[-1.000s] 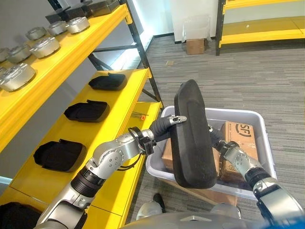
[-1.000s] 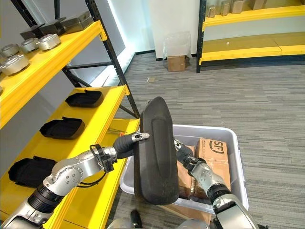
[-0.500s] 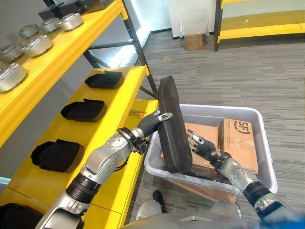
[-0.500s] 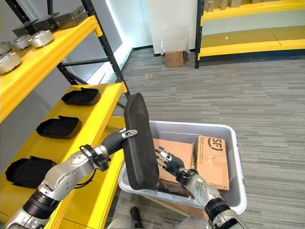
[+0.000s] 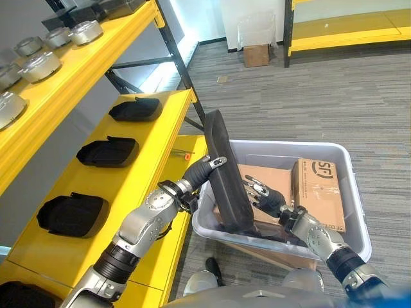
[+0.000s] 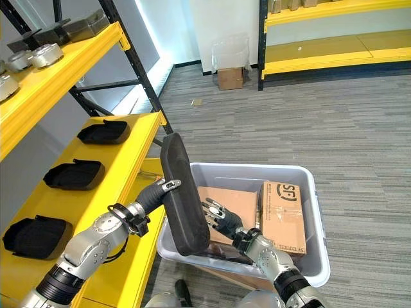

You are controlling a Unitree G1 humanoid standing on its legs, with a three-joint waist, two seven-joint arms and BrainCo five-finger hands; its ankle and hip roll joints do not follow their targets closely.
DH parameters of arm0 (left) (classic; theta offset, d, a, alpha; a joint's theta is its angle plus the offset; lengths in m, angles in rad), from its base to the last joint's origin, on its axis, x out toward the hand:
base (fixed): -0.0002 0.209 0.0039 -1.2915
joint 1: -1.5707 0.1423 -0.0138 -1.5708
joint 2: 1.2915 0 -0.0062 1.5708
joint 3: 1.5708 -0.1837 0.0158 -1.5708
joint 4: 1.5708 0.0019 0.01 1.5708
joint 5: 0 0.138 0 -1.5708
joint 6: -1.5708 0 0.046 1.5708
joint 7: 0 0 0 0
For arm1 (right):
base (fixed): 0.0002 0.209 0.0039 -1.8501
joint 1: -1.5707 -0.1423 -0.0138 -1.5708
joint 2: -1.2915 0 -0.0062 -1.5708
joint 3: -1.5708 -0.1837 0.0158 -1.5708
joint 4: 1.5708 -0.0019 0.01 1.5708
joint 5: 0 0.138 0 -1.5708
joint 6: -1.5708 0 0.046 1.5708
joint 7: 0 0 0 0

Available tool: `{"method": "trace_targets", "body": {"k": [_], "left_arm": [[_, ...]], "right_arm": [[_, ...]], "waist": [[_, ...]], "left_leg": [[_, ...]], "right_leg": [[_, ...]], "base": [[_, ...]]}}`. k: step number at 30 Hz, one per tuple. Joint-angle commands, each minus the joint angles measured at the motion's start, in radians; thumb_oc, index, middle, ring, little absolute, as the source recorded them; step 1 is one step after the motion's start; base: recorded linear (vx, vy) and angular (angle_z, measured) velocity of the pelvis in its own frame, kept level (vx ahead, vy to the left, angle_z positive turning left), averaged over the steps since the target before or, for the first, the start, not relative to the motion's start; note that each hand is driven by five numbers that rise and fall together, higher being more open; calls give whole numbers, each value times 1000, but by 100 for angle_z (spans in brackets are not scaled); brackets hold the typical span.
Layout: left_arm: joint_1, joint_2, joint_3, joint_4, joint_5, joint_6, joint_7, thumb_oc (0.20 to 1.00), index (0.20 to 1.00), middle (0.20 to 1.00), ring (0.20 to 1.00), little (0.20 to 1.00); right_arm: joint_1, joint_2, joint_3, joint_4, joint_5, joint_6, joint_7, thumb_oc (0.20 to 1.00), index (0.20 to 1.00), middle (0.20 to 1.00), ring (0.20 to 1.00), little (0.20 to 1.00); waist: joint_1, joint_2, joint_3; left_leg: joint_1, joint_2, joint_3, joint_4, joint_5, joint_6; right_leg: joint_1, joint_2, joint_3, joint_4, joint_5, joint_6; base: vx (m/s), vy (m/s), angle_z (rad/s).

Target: Move parts from the plastic box to the shelf.

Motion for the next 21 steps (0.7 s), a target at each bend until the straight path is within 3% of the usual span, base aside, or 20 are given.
{"method": "trace_targets", "body": {"k": [1,11,16,21], "left_arm": [[-83,4,61,-49,-27,-95,23,200,200,200,200,200],[-105,-25,17,-48,-66,-104,12,200,200,200,200,200],[-123,-26,-5,-35,-59,-113,36,200,200,200,200,200],[-123,-36,-11,-18,-33,-138,45,200,200,200,200,200]], "right_arm": [[-97,86,-8,-122,55,0,19,1000,1000,1000,1000,1000],[-131,104,40,-151,21,50,-1,1000,1000,1000,1000,1000],[-147,111,74,-195,-14,87,44,1000,1000,1000,1000,1000],[-144,123,122,-294,-24,155,-26,1000,1000,1000,1000,1000]], "waist": [[12,-48,53],[6,-39,54],[0,-42,52],[-1,-50,53]], "left_leg": [[40,6,-14,88,-111,-14],[43,3,-13,90,-107,-12],[44,1,-11,92,-109,-9],[45,0,-12,91,-114,-6]], "right_leg": [[40,93,-74,-47,-13,-130],[39,95,-69,-47,-15,-135],[39,97,-64,-48,-14,-135],[35,97,-66,-39,-19,-134]], "base": [[0,0,0],[1,4,-1],[0,0,0],[-4,-30,0]]}}
